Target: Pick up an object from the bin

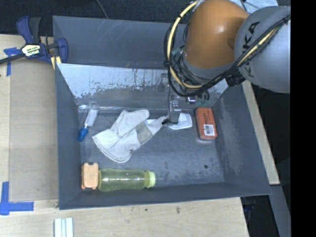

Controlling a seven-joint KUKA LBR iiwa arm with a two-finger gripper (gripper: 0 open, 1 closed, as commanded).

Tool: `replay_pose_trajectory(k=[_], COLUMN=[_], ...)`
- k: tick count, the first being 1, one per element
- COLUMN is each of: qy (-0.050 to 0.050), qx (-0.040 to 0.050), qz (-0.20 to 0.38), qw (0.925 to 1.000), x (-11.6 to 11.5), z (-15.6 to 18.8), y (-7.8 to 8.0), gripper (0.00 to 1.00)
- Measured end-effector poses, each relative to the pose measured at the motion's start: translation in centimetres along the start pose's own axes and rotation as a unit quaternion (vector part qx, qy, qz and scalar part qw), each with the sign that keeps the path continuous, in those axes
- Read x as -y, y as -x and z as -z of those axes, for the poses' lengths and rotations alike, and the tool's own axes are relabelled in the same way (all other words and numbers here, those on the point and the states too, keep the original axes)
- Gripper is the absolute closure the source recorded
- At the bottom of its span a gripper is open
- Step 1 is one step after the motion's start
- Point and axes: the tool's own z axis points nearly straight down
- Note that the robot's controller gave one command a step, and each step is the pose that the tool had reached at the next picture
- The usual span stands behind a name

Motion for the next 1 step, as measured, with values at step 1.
replay_pose_trajectory(k=[1], qy=[0.0], qx=[0.0043], qz=[0.0], qw=[1.0], x=[0.02], z=[0.53], y=[0.14], gripper=[0.0])
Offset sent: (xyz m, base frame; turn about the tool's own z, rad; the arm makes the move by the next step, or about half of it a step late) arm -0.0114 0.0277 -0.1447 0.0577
